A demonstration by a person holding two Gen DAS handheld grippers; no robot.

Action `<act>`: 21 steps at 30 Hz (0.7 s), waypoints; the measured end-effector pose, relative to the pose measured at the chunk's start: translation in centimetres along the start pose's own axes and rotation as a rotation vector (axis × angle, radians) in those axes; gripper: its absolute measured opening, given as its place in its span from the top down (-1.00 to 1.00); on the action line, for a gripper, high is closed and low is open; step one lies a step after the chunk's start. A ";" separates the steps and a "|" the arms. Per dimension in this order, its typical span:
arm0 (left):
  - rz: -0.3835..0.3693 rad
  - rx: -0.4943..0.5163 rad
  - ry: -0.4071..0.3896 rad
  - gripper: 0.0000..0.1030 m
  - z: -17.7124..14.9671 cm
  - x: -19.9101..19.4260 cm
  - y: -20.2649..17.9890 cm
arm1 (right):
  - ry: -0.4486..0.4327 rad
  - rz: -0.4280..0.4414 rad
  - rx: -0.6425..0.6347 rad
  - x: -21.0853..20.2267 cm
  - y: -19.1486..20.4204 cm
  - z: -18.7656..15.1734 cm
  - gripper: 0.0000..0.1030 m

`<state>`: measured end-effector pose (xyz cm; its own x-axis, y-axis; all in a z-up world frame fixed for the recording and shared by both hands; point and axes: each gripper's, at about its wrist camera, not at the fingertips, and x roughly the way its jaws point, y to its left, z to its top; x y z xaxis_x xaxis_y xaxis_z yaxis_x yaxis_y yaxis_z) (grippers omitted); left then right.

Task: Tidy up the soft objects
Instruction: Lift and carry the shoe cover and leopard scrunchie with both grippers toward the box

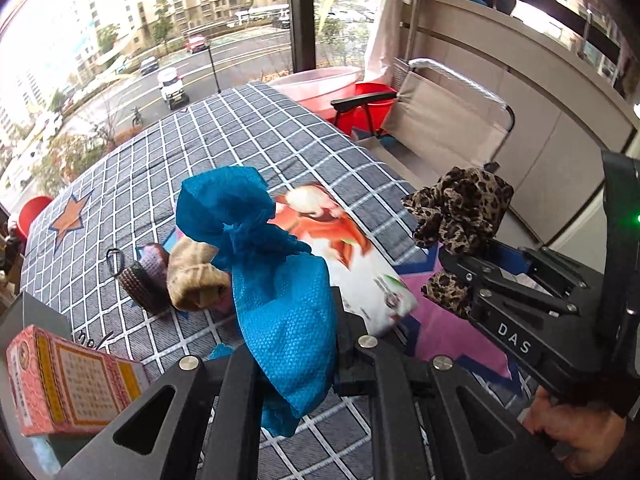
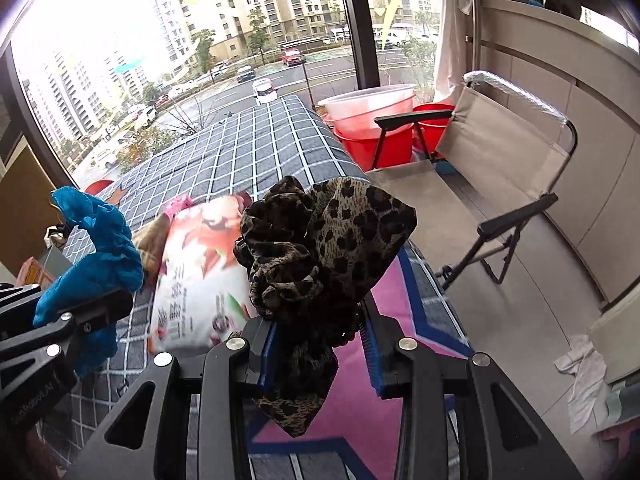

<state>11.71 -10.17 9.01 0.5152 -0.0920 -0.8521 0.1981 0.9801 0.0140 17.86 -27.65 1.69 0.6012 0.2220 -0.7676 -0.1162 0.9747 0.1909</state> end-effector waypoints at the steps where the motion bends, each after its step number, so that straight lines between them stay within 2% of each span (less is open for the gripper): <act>1: 0.007 -0.013 0.007 0.79 0.3 0.2 0.7 | 0.004 0.006 -0.001 0.3 0.3 0.4 0.29; 10: 0.060 -0.130 0.014 0.79 1.1 -0.1 6.6 | 0.023 0.080 -0.037 2.1 4.2 3.0 0.28; 21: 0.079 -0.181 -0.048 0.79 0.6 -4.1 10.7 | -0.012 0.177 -0.115 0.2 10.3 4.0 0.28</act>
<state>12.22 0.60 12.94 0.5629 -0.0174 -0.8263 0.0044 0.9998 -0.0181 19.92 -17.68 5.92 0.5729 0.3904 -0.7207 -0.3100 0.9172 0.2505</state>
